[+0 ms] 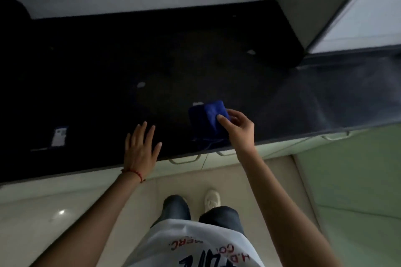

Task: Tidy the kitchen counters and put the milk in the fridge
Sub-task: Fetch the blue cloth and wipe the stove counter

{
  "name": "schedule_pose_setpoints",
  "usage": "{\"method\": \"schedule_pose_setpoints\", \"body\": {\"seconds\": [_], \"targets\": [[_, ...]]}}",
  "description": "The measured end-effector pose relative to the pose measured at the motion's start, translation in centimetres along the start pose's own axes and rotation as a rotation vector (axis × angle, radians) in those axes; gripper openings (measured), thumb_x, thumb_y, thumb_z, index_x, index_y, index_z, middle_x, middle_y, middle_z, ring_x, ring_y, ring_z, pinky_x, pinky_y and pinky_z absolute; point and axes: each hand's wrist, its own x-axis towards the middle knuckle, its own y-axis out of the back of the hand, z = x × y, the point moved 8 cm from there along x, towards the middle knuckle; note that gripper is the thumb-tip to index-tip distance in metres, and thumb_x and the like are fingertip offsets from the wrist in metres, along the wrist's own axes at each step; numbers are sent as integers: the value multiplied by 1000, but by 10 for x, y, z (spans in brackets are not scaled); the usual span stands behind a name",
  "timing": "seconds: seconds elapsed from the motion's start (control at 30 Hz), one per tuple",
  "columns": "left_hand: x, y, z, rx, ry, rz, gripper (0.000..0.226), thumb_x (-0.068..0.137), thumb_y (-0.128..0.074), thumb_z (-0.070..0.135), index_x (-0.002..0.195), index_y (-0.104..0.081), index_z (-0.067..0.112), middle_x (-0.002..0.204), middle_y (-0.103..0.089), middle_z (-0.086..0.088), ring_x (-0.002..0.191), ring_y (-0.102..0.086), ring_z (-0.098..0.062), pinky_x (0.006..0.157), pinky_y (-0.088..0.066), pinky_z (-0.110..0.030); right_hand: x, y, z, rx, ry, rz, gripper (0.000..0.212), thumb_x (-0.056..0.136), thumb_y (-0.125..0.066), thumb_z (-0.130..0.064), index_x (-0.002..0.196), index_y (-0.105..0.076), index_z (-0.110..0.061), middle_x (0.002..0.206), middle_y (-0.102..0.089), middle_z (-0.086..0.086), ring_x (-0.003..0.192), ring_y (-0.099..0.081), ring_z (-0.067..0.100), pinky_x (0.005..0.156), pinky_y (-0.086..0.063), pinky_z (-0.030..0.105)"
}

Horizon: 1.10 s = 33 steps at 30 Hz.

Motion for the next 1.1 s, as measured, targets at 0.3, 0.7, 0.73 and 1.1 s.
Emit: {"method": "schedule_pose_setpoints", "body": {"seconds": [0.3, 0.7, 0.73, 1.1], "targets": [[2, -4, -7, -35, 18, 5, 71, 87, -9, 61, 138, -33, 17, 150, -30, -9, 140, -23, -26, 112, -16, -47, 14, -31, 19, -930, 550, 46, 56, 80, -67, -31, 129, -46, -14, 133, -46, 20, 116, -45, 37, 91, -46, 47], [4, -10, -12, 45, 68, -8, 61, 91, -5, 52, 137, -30, 20, 144, -41, -8, 134, -22, -20, 108, -31, -48, 59, -108, -5, -1018, 729, -140, 49, 82, -63, -25, 129, -49, -20, 133, -43, 22, 116, -42, 40, 86, -51, 48], [4, -10, -12, 37, 62, -3, 61, 91, -6, 52, 137, -30, 20, 145, -40, -7, 135, -21, -19, 109, -29, -47, 48, -111, 1, -1013, 818, -209, 50, 79, -67, -24, 126, -52, -20, 129, -48, 22, 112, -44, 38, 81, -53, 46], [33, 23, -73, -64, 154, 108, 64, 87, -22, 57, 129, -44, 14, 143, -41, -14, 134, -31, -31, 104, -32, -56, 59, -146, -5, -1004, 856, -289, 59, 72, -72, -15, 127, -51, -18, 134, -42, 21, 116, -44, 40, 89, -50, 46]]}}
